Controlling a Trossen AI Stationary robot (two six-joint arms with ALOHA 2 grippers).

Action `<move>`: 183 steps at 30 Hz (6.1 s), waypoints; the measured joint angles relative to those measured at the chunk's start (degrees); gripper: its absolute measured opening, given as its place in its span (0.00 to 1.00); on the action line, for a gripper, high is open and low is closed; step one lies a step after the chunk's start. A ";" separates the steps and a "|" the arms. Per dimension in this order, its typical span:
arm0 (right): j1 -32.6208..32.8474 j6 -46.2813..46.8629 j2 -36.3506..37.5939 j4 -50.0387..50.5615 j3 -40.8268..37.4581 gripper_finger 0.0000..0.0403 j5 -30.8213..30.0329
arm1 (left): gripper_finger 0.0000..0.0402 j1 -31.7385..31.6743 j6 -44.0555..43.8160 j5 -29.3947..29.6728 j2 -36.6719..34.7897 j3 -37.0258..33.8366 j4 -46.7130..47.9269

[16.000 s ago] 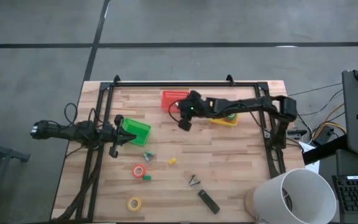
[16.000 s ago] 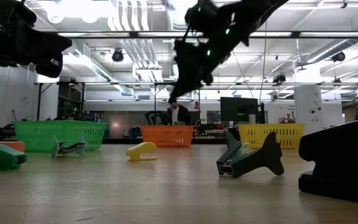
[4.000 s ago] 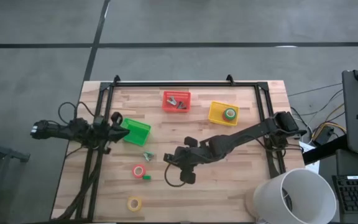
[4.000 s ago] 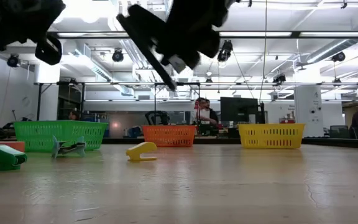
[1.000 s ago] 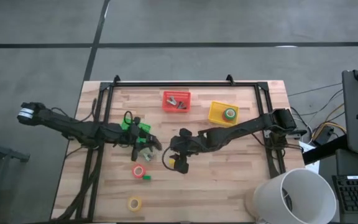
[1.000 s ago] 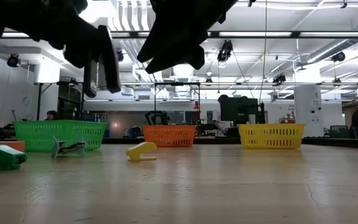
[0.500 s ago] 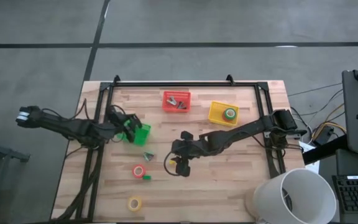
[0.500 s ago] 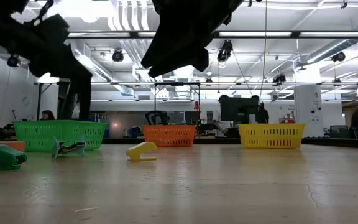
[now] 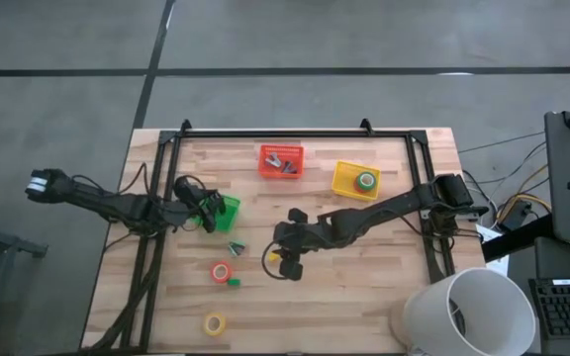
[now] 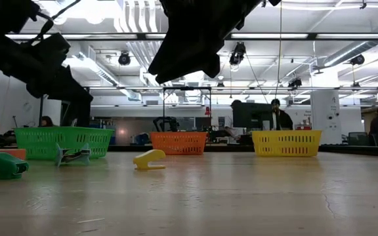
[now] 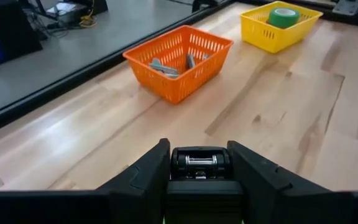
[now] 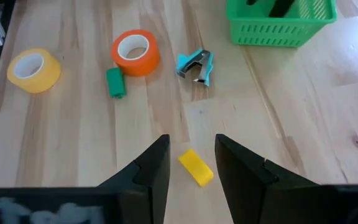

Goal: Pick and place Stapler, Stapler remover, tape
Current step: Put the black stapler into the green basket, then put the green stapler into the green basket

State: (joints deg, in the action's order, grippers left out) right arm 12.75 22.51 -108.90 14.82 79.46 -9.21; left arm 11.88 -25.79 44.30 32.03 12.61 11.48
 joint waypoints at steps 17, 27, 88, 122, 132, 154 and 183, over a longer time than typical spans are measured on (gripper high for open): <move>0.00 0.00 0.00 -0.17 -0.66 0.33 0.04 | 0.37 0.00 -5.81 2.06 -0.30 -0.54 1.01; 0.13 0.00 0.00 -0.17 -0.94 0.28 0.07 | 0.36 0.02 -5.42 3.03 -0.96 1.95 3.57; 1.11 0.91 0.02 -1.01 -4.56 0.16 -0.59 | 0.34 25.69 -10.01 -27.66 27.78 5.69 -24.96; 4.50 0.89 0.02 -0.66 -5.70 0.13 -1.57 | 0.49 25.77 -10.14 -30.76 55.00 25.43 -2.73; 4.50 0.40 1.53 2.17 -5.70 0.13 -1.59 | 0.34 25.73 -10.01 -30.33 55.12 25.22 -2.47; 4.92 -0.22 15.56 11.58 -5.72 0.13 -15.32 | 0.21 25.77 -8.47 -22.72 54.73 25.17 -2.57; 4.68 2.51 17.90 11.92 -15.05 0.13 -22.13 | 0.22 24.00 -18.70 16.41 32.51 24.62 14.52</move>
State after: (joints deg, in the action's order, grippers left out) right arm 17.43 25.02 -91.00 26.74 64.41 -31.34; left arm 35.88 -44.48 60.71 64.55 37.23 26.00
